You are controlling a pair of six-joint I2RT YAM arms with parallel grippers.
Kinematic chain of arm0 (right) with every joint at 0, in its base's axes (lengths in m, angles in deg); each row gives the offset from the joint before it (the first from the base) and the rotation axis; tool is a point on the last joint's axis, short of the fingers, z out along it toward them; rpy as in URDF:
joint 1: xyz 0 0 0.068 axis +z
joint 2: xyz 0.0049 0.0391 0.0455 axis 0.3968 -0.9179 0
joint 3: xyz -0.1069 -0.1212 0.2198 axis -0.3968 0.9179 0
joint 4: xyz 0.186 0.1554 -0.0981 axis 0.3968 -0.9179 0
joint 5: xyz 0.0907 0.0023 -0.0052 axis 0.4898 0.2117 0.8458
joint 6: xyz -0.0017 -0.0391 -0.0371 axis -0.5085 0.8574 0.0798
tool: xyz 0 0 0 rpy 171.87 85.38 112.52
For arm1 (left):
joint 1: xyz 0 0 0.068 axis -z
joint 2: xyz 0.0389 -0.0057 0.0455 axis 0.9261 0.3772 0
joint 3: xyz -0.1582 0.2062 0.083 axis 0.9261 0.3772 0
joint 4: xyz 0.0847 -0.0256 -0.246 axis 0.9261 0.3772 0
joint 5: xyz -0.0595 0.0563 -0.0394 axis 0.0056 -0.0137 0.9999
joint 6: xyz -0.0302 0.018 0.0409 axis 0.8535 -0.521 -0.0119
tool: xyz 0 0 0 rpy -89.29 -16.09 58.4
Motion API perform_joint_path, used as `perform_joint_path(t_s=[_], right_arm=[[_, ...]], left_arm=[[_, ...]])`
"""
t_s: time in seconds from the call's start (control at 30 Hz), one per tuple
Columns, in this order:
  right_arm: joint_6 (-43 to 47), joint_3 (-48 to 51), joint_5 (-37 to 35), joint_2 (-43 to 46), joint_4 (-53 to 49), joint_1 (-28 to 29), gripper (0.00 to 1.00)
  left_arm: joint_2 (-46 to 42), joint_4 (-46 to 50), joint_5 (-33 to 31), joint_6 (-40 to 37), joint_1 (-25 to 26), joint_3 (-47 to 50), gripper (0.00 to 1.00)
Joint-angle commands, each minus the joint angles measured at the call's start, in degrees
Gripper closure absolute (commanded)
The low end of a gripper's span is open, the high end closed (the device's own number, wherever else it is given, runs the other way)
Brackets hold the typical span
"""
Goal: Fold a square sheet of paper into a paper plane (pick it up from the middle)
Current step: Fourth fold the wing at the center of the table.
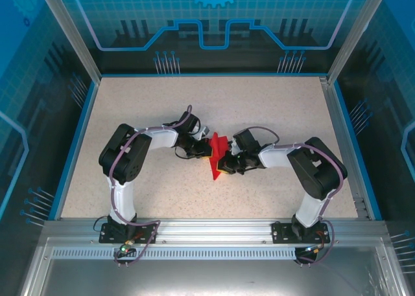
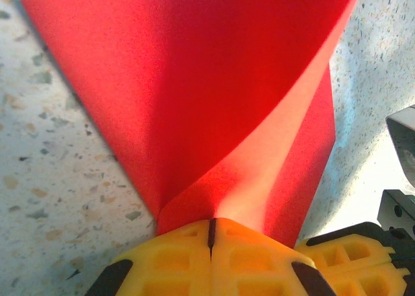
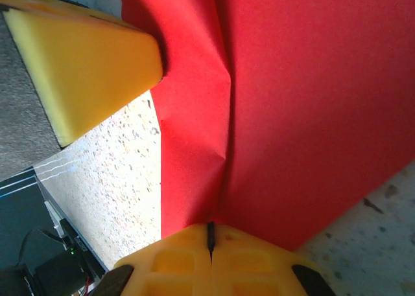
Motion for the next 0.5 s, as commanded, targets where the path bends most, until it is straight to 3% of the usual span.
perform_joint_path(t_s=[0.0, 0.27, 0.47], right_arm=[[-0.94, -1.05, 0.8, -1.08, 2.26, 0.69, 1.0], [3.17, -1.93, -1.48, 2.42, -3.59, -1.42, 1.0], [5.72, -7.0, -1.13, -0.25, -4.89, -2.81, 1.0]], left_arm=[[4.56, 5.75, -6.89, -2.18, 0.04, 1.89, 1.0], [4.63, 5.9, -6.79, -2.36, 0.0, 1.74, 1.0], [4.48, 5.98, -6.62, -2.54, 0.03, 1.28, 1.0]])
